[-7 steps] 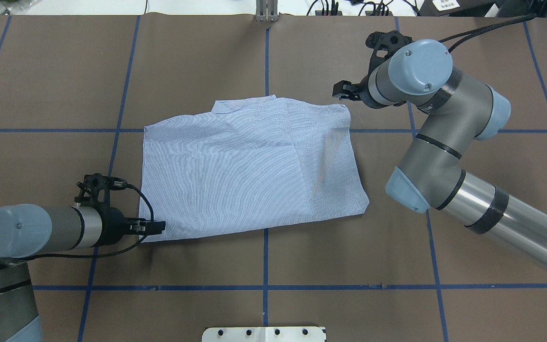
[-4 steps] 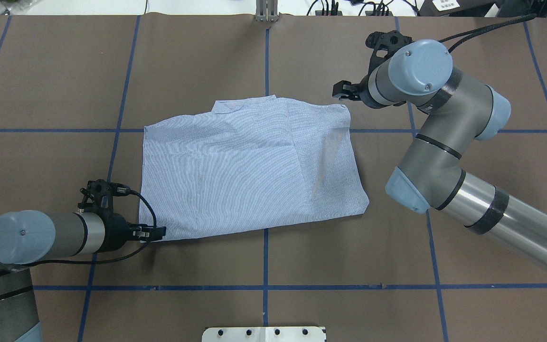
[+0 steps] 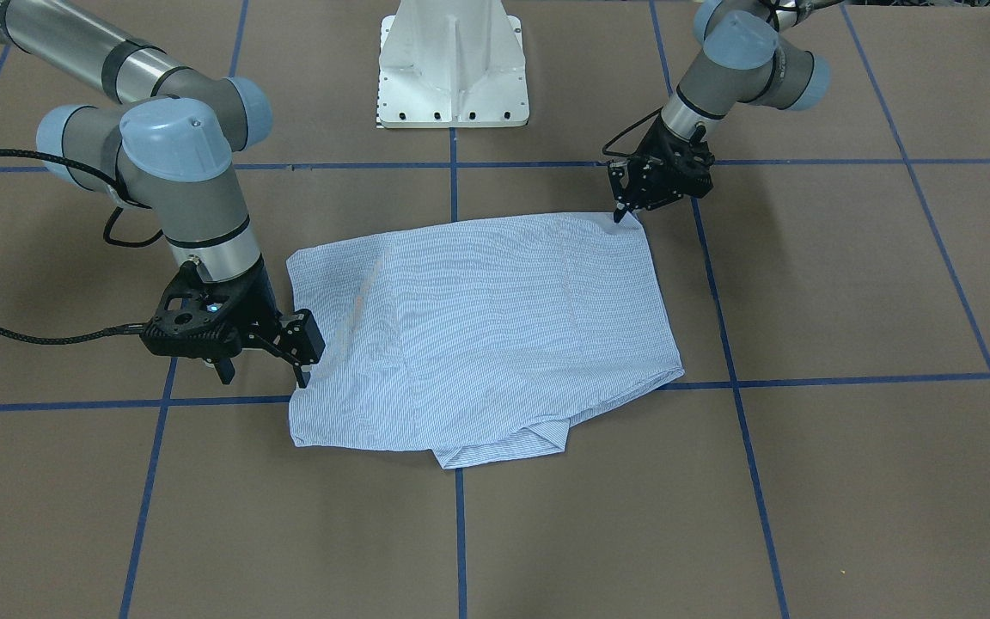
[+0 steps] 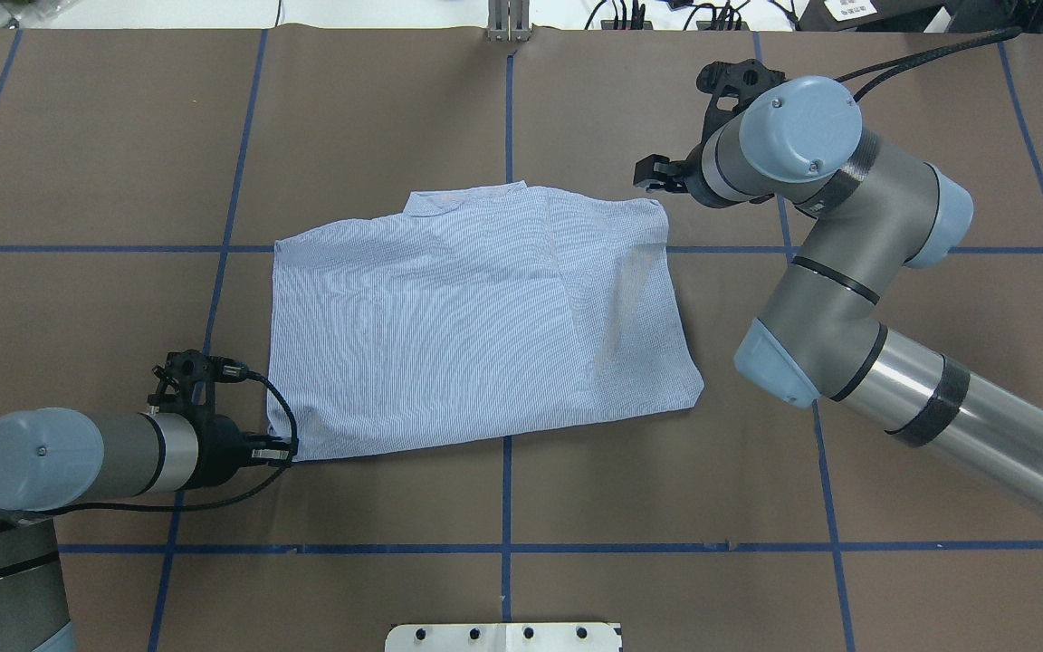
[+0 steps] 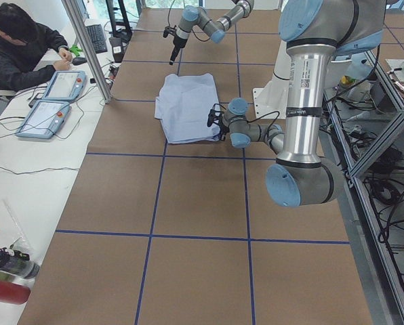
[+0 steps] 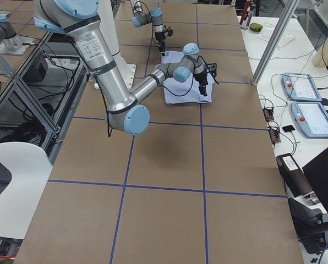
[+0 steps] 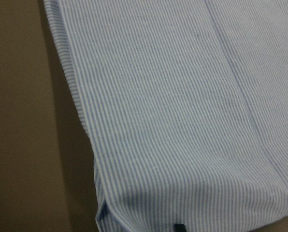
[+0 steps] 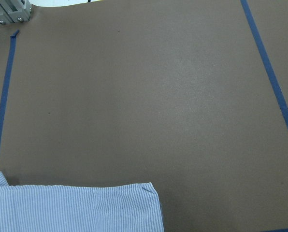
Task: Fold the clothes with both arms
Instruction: 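Move the left gripper to the folded shirt's side edge nearest it and grasp, then lift the side with the left gripper and fold it across the shirt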
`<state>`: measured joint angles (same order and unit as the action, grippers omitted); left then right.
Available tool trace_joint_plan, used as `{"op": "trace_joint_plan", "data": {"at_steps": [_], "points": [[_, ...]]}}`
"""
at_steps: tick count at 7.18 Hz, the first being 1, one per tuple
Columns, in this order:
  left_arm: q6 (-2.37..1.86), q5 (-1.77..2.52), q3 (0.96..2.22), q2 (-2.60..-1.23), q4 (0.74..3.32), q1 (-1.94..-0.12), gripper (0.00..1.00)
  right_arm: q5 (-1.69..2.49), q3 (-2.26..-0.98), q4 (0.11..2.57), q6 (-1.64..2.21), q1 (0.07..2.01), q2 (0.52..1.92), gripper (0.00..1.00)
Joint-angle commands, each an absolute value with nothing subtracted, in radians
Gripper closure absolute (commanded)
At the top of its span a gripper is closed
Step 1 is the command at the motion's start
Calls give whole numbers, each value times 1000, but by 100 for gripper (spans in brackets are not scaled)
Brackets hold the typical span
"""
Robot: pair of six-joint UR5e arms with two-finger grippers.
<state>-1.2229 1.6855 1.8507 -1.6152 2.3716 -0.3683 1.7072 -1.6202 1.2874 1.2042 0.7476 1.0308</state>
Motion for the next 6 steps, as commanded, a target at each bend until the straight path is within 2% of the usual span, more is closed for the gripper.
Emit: {"op": "trace_joint_plan", "data": {"at_steps": [1, 3, 4, 6], "points": [[-1203, 1689, 1839, -1605, 2361, -421, 100, 1707, -1618, 1289, 1204, 747, 1031, 0], [-989, 1693, 1780, -1621, 2353, -606, 100, 1709, -1617, 1287, 1204, 742, 1031, 0], [-910, 1695, 1684, -1703, 2352, -708, 100, 1709, -1617, 1287, 1206, 741, 1031, 0], [-836, 1694, 1347, -2020, 2314, -836, 100, 1709, -1618, 1285, 1207, 739, 1031, 0]]}}
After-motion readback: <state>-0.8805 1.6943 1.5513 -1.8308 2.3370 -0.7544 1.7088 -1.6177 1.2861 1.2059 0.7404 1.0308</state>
